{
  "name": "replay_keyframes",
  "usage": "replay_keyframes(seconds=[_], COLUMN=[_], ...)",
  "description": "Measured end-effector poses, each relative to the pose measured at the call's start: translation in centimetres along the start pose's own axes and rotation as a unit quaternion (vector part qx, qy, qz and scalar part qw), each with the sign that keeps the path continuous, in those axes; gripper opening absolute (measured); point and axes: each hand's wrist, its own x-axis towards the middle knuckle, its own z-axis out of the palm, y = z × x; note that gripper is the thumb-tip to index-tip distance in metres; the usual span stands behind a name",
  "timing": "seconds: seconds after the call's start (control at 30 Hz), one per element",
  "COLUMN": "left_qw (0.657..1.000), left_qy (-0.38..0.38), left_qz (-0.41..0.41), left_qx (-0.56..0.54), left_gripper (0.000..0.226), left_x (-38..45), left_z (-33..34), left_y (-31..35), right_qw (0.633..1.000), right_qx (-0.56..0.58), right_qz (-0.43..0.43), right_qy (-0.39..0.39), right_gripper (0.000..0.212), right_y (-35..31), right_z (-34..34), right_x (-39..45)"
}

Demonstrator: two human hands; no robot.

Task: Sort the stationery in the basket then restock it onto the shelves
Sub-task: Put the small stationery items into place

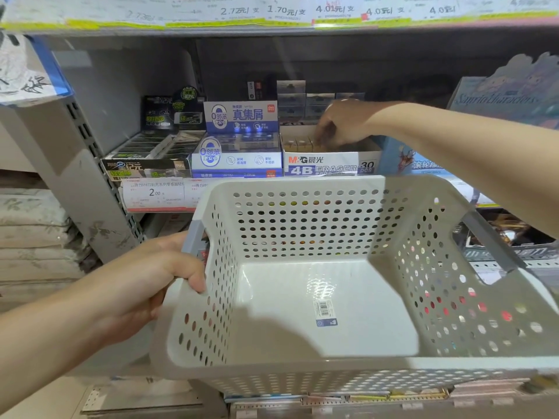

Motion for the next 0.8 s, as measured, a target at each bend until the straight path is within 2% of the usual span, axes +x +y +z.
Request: replay_keyframes(seconds=[0.17,0.37,0.5,0.63,0.8], left_qw=[1.0,1.0,1.0,0.999,0.999], left_qy=[0.016,0.03,0.027,0.017,0.014], left_qz=[-0.005,0.004,0.007,0.03,0.037], left_qx=[-0.006,0.005,0.013,0.016,0.035], left_gripper=[0.054,0.057,0.062,0.055,0.054], left_x=[-0.1,-0.3,-0.4,-0.8,-1.6], left_z=[-0.2,-0.9,-1.9,-3.2,-5.0], left_y=[-0.2,-0.6,-0.9,-1.5,-2.9], right_qw=[1.0,0.998,0.994,0.978,0.964], right_qx=[0.001,-0.039,-0.061,0.036,0.11], right_qz=[0.009,0.044,0.054,0.024,0.026], right_qy=[-0.01,-0.03,0.067,0.204,0.241], right_gripper=[0.023,0.034,0.036,0.035,0.024], right_y=[-0.3,-1.6,-2.6,-4.7,-8.2], right_z=[0.0,-0.8,-1.3,-1.8,-0.5], right_x=[0.1,-0.8,-2.0,-6.5,-13.1])
